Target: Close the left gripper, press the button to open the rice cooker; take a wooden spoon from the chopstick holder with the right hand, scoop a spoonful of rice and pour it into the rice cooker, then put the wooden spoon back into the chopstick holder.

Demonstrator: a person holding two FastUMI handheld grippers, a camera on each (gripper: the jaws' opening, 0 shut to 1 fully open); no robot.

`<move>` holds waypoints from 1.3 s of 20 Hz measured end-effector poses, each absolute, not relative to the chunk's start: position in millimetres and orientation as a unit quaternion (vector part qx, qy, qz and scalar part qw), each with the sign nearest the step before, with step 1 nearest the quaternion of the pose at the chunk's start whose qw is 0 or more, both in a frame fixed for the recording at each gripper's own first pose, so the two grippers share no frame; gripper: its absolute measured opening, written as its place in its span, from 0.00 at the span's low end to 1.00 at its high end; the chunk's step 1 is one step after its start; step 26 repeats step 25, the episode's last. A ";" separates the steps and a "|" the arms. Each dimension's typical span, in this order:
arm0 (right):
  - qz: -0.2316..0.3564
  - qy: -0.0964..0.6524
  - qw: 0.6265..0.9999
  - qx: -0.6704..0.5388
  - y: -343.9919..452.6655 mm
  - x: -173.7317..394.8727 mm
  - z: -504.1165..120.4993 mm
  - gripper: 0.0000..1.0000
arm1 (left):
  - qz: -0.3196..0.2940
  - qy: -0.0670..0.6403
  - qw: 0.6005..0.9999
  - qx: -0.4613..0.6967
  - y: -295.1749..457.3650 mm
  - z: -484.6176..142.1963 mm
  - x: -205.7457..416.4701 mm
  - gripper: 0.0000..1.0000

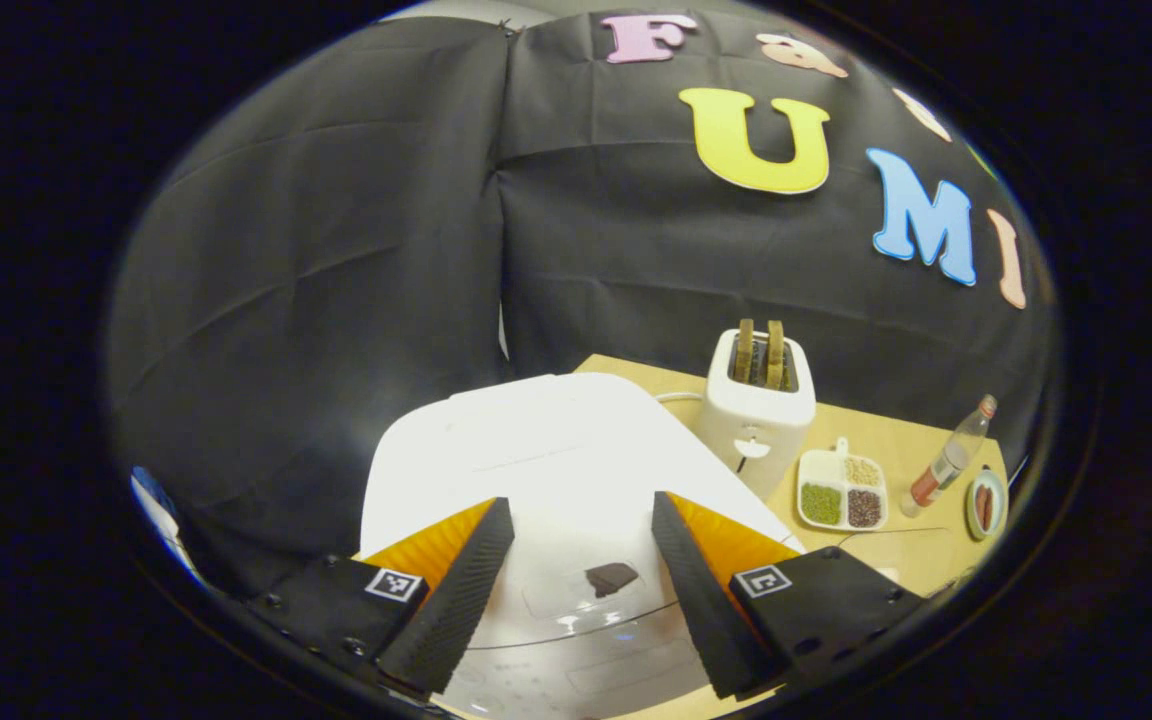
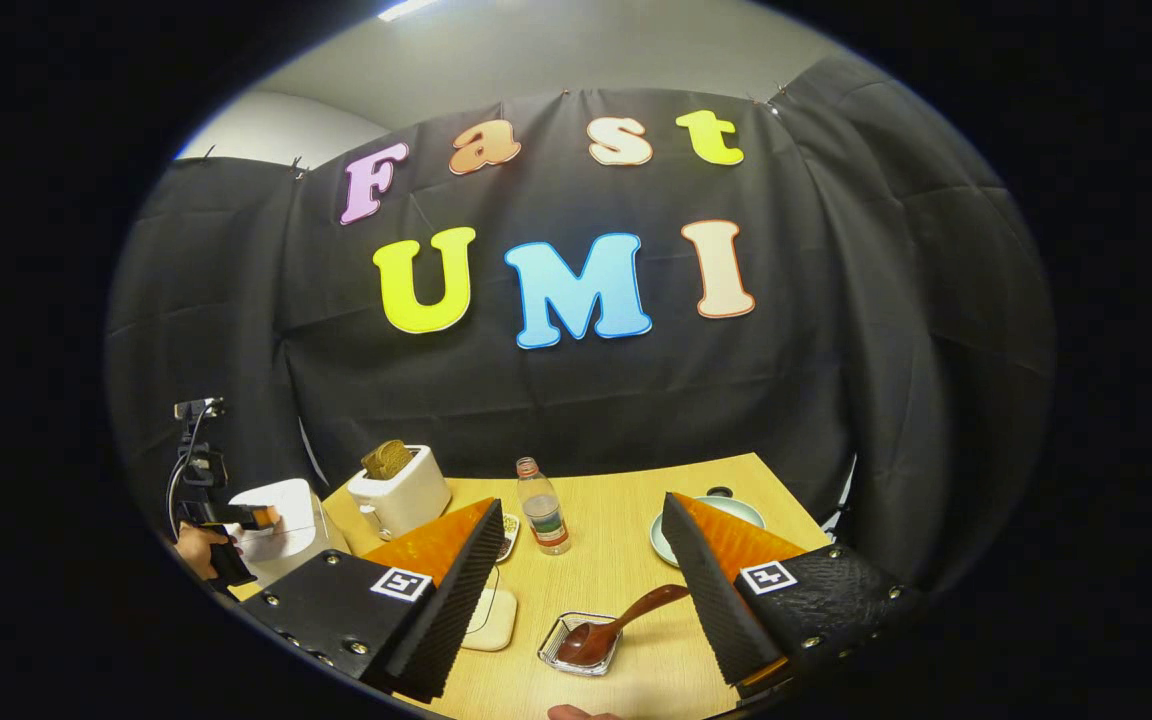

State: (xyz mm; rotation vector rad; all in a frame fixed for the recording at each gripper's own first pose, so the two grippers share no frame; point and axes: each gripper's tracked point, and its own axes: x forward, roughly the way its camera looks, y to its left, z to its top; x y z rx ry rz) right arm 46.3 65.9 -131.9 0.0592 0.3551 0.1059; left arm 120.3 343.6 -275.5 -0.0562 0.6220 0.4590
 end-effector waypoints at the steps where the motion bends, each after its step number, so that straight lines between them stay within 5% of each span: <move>1: 0.057 0.174 0.983 0.029 66.3 46.6 -129.8 0.96 | 0.220 0.291 0.931 -0.027 341.5 -270.3 125.0 0.97; 15: 0.034 0.081 0.996 0.016 44.9 61.0 -51.3 0.96 | 0.027 0.048 0.998 0.011 110.5 -45.5 110.1 0.97; 26: 0.037 0.051 0.998 0.012 49.1 36.3 -26.7 0.96 | -0.018 0.039 0.999 0.006 32.5 -29.7 74.8 0.96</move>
